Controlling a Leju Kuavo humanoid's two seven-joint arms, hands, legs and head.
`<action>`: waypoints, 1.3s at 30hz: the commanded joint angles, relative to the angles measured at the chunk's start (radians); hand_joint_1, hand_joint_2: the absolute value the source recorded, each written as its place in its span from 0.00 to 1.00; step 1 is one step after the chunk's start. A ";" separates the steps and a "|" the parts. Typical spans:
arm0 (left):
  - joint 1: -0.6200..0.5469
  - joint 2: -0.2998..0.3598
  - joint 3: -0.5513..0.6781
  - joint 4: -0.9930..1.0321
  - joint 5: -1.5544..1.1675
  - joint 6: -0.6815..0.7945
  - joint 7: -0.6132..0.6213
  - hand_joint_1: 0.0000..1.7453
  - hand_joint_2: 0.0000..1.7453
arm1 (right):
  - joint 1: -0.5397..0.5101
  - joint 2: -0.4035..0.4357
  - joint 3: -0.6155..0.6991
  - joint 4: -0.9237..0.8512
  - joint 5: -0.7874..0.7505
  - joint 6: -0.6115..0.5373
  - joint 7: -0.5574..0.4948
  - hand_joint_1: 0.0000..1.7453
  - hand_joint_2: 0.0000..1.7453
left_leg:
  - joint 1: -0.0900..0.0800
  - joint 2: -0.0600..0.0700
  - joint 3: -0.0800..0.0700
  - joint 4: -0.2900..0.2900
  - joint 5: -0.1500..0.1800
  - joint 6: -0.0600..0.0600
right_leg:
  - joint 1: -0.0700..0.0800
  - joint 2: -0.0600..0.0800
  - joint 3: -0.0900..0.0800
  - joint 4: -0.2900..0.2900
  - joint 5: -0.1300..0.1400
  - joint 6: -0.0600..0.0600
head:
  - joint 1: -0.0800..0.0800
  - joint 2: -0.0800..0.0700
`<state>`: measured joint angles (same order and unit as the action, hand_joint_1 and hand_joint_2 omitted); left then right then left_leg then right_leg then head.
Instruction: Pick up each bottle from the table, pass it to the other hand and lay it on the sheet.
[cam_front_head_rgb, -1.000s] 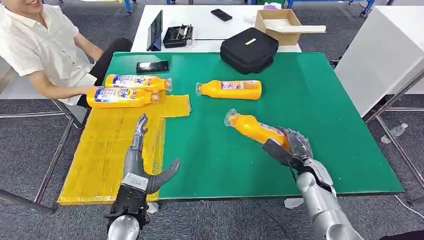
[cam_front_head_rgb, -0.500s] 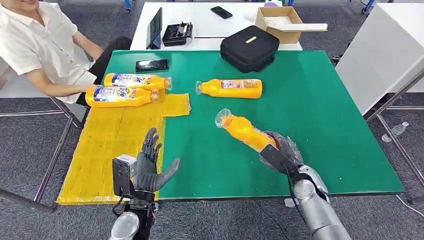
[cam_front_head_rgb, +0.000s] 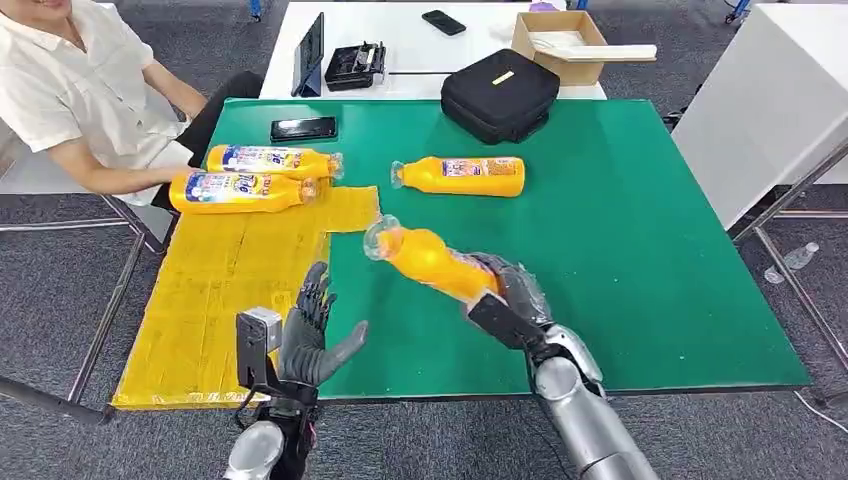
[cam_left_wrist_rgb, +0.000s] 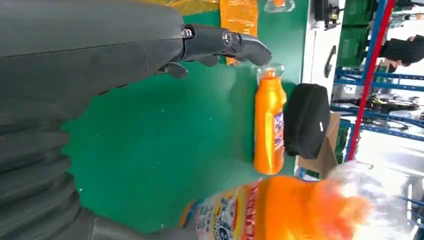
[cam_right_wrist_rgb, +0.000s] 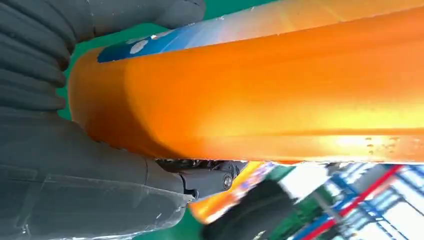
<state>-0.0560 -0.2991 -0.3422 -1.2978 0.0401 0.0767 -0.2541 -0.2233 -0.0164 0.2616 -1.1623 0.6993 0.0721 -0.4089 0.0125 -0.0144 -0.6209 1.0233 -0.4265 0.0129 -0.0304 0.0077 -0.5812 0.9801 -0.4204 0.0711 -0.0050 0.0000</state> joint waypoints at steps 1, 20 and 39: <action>-0.041 -0.050 0.001 0.067 -0.023 0.022 0.000 0.00 1.00 | -0.006 0.059 0.099 -0.040 -0.039 0.021 -0.013 1.00 1.00 | 0.000 0.001 0.002 0.001 -0.002 0.001 | 0.001 -0.001 0.003 0.000 -0.001 -0.004 | 0.000 0.000; -0.044 -0.050 -0.012 0.045 0.019 -0.045 -0.029 0.00 1.00 | -0.078 0.081 0.177 0.072 -0.045 0.012 -0.013 1.00 1.00 | -0.001 0.001 0.000 0.001 -0.001 0.000 | 0.000 0.000 0.001 0.000 0.000 -0.003 | 0.000 0.000; -0.045 -0.049 0.008 0.021 0.144 -0.094 -0.053 0.00 1.00 | -0.186 0.138 0.240 0.216 -0.013 -0.047 -0.043 1.00 1.00 | 0.000 0.002 0.000 0.001 -0.001 0.000 | 0.000 0.001 0.001 0.000 0.000 -0.004 | 0.000 0.000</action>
<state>-0.0627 -0.2991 -0.3647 -1.2997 0.1271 0.0000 -0.2873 -0.3059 0.0874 0.4273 -1.1001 0.6657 0.0580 -0.4433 0.0116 -0.0155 -0.6224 1.0233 -0.4265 0.0129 -0.0315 0.0071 -0.5820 0.9801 -0.4205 0.0710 -0.0046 0.0000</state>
